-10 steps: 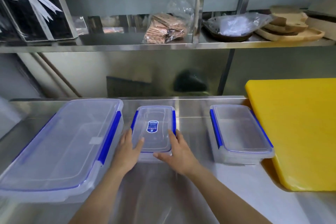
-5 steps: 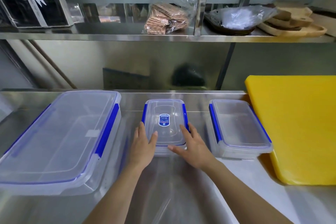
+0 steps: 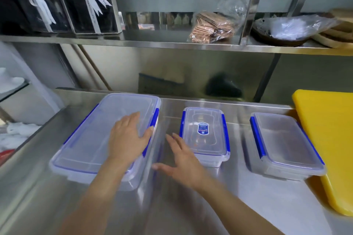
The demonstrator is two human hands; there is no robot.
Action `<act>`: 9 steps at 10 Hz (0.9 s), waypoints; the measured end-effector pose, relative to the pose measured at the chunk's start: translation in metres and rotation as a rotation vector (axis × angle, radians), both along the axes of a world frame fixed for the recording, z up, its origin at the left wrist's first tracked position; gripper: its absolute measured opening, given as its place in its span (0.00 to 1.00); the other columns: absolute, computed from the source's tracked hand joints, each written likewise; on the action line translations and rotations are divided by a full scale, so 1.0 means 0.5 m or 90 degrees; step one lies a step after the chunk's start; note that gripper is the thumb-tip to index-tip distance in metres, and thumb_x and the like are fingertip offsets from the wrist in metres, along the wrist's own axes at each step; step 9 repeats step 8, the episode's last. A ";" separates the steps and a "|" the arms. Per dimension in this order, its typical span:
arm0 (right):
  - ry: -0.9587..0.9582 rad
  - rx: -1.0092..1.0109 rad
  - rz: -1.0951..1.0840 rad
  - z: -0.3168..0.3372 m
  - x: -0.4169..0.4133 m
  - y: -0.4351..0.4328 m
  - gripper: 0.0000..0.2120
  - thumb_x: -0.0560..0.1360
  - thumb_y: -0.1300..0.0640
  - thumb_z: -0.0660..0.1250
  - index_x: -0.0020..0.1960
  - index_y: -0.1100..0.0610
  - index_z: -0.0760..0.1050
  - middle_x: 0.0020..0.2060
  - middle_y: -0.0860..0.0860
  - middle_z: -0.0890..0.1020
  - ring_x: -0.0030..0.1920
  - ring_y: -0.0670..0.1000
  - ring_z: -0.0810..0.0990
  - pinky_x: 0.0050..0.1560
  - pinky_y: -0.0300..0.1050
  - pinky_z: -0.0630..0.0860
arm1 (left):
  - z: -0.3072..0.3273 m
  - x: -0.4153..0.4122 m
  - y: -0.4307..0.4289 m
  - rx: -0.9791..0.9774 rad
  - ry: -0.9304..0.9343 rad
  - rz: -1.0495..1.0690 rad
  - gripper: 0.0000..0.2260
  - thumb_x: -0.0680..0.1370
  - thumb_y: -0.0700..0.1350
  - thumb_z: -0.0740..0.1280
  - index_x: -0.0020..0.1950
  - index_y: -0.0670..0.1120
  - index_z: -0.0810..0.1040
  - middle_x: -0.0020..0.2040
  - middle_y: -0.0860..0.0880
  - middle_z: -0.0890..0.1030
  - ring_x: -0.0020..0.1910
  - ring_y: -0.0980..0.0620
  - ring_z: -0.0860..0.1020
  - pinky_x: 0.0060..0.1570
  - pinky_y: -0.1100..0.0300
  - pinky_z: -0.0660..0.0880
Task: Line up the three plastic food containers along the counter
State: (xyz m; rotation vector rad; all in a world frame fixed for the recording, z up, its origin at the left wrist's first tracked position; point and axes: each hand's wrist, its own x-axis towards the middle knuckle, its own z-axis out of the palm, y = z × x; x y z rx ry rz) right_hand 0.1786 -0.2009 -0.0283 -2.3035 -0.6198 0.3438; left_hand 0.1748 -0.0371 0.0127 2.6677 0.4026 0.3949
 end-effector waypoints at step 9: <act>0.053 -0.033 0.037 0.012 -0.012 0.011 0.37 0.73 0.44 0.66 0.75 0.49 0.51 0.74 0.50 0.59 0.70 0.55 0.66 0.67 0.51 0.67 | -0.041 0.037 -0.040 -0.020 0.158 -0.075 0.29 0.76 0.64 0.53 0.74 0.52 0.57 0.76 0.50 0.61 0.75 0.47 0.59 0.73 0.47 0.56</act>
